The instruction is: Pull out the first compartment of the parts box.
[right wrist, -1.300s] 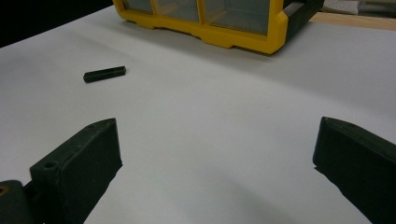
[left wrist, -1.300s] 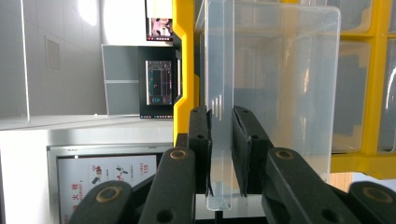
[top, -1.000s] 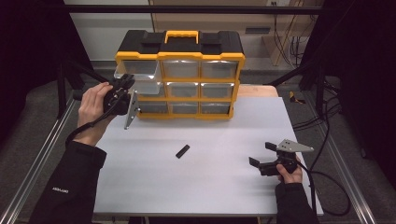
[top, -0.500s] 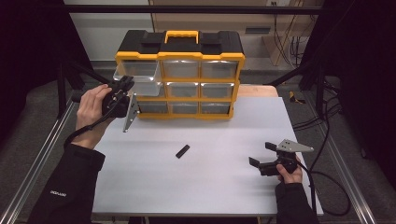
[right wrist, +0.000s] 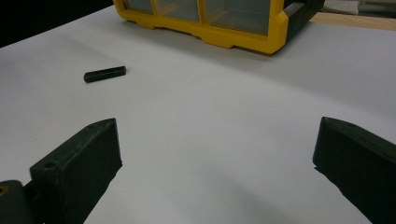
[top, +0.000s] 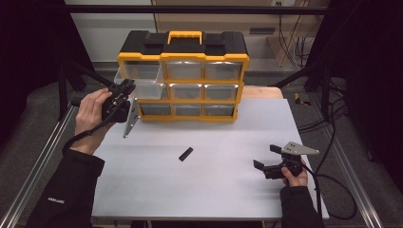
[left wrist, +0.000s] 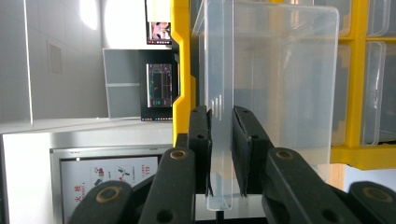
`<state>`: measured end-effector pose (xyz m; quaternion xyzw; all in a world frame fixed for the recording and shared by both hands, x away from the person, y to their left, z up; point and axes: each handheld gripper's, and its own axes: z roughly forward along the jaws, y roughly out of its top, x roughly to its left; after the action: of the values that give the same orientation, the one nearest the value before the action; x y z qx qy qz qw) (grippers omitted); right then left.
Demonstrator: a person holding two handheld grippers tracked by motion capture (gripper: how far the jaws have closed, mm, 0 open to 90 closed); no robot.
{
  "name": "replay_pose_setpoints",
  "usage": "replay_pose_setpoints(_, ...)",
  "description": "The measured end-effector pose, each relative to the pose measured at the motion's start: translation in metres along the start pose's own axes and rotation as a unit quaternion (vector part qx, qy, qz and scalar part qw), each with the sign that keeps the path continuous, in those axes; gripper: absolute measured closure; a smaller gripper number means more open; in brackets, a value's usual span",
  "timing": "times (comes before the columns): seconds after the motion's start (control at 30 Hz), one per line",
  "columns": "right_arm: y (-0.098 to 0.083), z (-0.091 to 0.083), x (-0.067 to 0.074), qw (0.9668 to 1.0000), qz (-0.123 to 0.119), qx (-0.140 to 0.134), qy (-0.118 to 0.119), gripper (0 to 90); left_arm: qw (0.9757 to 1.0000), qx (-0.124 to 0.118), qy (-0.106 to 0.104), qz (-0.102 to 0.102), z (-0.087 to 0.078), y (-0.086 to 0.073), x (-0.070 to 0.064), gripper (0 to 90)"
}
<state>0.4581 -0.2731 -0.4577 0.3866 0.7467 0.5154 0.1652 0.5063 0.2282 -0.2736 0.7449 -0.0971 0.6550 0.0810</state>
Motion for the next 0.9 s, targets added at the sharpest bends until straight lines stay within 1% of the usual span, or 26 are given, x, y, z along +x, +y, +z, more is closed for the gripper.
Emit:
replay_pose_setpoints(0.17,0.0000,0.0000,0.0000,1.0000,0.000,-0.001,-0.001,1.1,1.0000,-0.003,0.001,-0.001,-0.0005,0.0000,-0.0014,77.6)
replay_pose_setpoints(0.4,0.0000,0.0000,0.0000,1.0000,0.000,0.000,-0.001,1.1,1.0000,0.000,0.000,0.001,-0.0016,0.0004,-0.0026,77.4)
replay_pose_setpoints(0.67,0.0000,0.0000,0.0000,1.0000,0.001,0.000,0.000,1.1,1.0000,0.000,-0.004,-0.004,-0.0016,0.0003,-0.0026,76.8)
replay_pose_setpoints(0.83,-0.0001,0.0001,-0.0001,1.0000,0.001,0.000,-0.001,1.1,0.9998,0.001,-0.011,-0.017,-0.0017,0.0000,-0.0008,76.1)
replay_pose_setpoints(0.9,-0.0001,0.0001,-0.0001,1.0000,0.001,0.001,-0.001,1.1,0.9995,-0.001,-0.014,-0.027,-0.0016,-0.0006,0.0001,75.7)
